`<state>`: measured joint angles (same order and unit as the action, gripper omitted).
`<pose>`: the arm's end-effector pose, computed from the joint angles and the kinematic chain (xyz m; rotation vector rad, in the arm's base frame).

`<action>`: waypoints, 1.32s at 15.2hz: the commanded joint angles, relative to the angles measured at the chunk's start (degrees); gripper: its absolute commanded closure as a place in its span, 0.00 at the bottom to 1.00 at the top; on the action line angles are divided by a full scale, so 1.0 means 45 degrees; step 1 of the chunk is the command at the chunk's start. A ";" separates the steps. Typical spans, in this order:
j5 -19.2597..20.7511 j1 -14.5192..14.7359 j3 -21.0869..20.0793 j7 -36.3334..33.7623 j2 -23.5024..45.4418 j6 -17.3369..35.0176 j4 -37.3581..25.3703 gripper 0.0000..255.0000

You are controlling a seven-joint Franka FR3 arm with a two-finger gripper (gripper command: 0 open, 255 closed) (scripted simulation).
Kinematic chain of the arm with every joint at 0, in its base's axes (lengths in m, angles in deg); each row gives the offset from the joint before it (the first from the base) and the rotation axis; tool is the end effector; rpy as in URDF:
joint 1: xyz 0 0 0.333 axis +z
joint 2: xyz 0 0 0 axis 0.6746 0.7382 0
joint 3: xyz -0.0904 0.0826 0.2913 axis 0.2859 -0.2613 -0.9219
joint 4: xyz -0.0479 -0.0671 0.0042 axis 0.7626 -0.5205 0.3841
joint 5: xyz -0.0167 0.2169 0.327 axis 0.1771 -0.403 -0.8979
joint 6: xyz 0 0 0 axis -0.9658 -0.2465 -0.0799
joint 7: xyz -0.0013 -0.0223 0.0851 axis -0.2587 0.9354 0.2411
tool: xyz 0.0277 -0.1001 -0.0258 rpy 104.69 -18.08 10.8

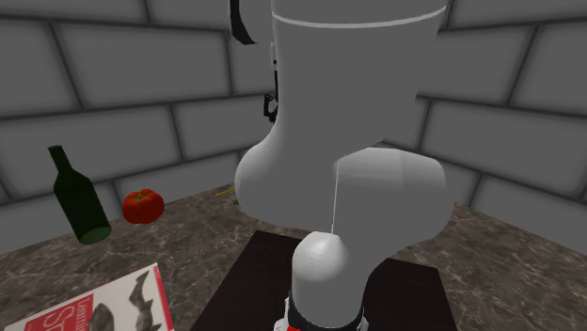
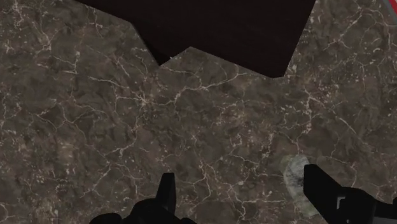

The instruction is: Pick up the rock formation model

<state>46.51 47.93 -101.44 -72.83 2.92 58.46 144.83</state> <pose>0.3898 0.1879 0.4492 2.9962 0.6591 -0.1665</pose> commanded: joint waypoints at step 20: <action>0.5314 0.2315 -0.1400 -0.3473 1.0295 0.3343 -0.4314 0.00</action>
<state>68.90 57.13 -108.09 -87.50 46.44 73.15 127.08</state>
